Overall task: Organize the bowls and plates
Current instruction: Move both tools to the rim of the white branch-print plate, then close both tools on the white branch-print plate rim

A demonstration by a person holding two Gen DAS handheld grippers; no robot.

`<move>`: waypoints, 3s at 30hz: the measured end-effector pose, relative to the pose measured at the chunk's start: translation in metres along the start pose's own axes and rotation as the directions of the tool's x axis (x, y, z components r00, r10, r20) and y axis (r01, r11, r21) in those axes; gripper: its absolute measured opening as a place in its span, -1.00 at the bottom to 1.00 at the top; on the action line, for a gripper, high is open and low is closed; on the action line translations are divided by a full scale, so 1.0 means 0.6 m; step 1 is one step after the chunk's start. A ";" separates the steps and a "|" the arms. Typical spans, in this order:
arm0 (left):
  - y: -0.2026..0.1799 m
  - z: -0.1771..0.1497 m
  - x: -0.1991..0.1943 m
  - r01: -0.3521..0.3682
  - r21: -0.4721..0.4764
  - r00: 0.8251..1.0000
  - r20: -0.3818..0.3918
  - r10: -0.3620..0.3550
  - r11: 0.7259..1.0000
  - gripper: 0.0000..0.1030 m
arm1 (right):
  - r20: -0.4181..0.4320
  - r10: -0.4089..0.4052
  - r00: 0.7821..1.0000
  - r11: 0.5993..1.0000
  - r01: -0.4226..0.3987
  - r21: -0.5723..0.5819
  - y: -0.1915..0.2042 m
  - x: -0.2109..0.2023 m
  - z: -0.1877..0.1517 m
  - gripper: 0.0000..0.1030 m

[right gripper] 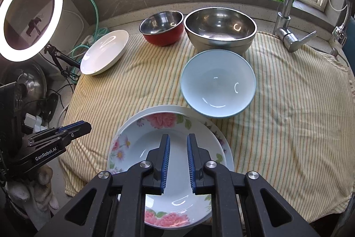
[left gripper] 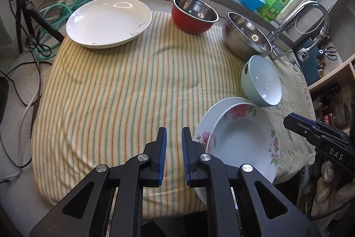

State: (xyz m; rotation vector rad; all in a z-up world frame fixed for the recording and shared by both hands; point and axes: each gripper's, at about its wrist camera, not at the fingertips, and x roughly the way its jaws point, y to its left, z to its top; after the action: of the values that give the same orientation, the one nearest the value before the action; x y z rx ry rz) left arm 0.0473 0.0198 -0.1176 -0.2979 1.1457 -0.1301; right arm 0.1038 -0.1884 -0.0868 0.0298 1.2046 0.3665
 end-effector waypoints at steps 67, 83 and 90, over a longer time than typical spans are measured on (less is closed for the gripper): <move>0.258 0.145 0.059 -0.025 -0.602 0.952 0.230 0.202 0.798 -0.74 | -0.221 0.147 0.964 0.950 -0.200 -0.241 0.204 0.366 0.455 -0.58; 0.269 0.169 0.085 -0.045 -0.602 0.956 0.205 0.208 0.797 -0.74 | -0.269 0.147 0.952 0.945 -0.216 -0.245 0.210 0.413 0.457 -0.62; 0.271 0.171 0.091 -0.045 -0.602 0.958 0.199 0.205 0.797 -0.75 | -0.282 0.156 0.947 0.948 -0.224 -0.227 0.203 0.419 0.457 -0.81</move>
State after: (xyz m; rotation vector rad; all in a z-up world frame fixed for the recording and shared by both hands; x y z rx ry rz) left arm 0.1549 0.1781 -0.1751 -0.7738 0.9180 0.3927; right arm 0.4000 0.0466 -0.1880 -0.1298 1.4104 0.7133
